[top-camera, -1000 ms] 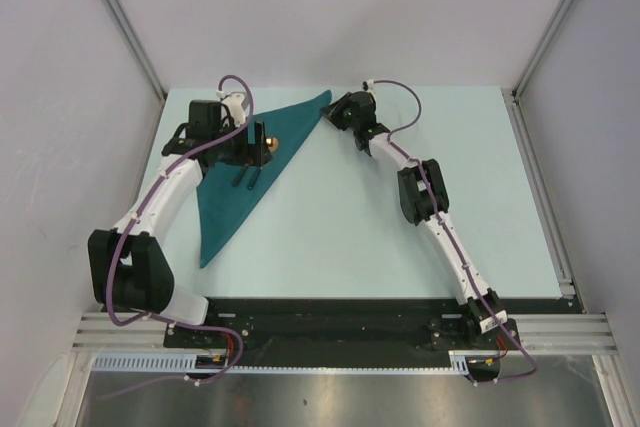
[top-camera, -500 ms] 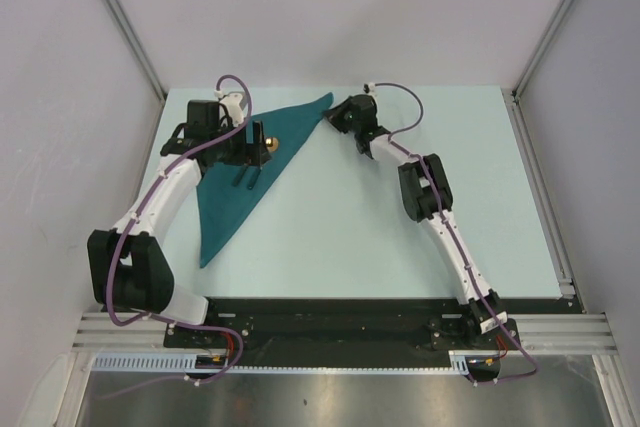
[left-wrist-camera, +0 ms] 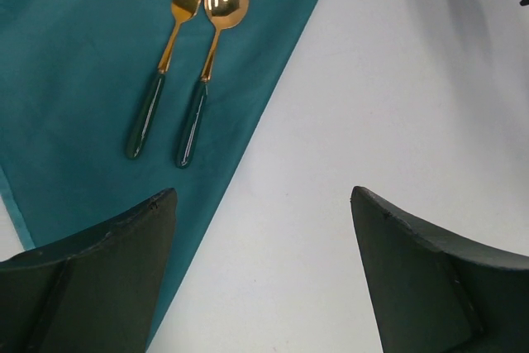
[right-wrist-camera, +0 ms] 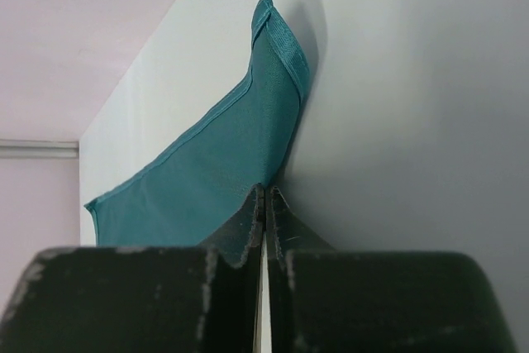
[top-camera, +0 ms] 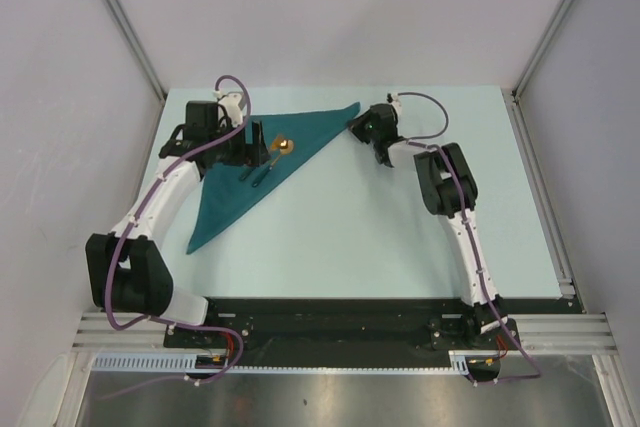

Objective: Fold the napkin, place the utensils inside, and roll it up
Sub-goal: Fold the napkin

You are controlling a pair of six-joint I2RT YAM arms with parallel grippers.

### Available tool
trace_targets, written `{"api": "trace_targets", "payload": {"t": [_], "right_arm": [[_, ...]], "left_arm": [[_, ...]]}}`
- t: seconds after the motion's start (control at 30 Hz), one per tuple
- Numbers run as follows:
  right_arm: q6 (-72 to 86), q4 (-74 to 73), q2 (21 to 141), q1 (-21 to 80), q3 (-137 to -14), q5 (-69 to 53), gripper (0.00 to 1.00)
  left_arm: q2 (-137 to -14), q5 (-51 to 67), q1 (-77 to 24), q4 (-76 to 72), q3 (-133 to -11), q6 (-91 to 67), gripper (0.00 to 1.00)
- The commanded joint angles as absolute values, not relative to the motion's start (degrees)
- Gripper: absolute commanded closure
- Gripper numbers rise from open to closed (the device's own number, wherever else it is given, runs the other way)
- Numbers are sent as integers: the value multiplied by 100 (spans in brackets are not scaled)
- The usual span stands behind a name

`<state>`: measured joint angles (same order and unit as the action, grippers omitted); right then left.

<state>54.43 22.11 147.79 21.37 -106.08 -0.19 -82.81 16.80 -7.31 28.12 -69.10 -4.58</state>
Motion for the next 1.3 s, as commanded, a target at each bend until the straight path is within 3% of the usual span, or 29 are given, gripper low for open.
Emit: {"api": "trace_targets", "payload": {"t": [0.0,0.63,0.73,0.83,0.87,1.0,1.27], "right_arm": [[5221,2416,14081,1872,-9488,492,100],[5036,2320,11110,730,-5565,1388,100],[4975,2548,10925,510,-5222,1083,100],[5106,2864,10863,352,-4905,827,80],[5159,3152,10846,334,-4782,800,67],[5300,3638,10854,246,-4500,695,45],[5256,3551,11030,202,-4737,852,45]], "left_arm": [[-7998,1846,-668,2628,-6882,-571,10],[-7910,2241,-668,2391,-6759,-809,10],[-7919,2259,-668,2382,-6750,-809,9],[-7919,2241,-668,2391,-6759,-800,10],[-7902,2233,-668,2382,-6750,-800,9],[-7893,2224,-668,2391,-6750,-791,9],[-7919,2215,-668,2417,-6776,-765,9]]}}
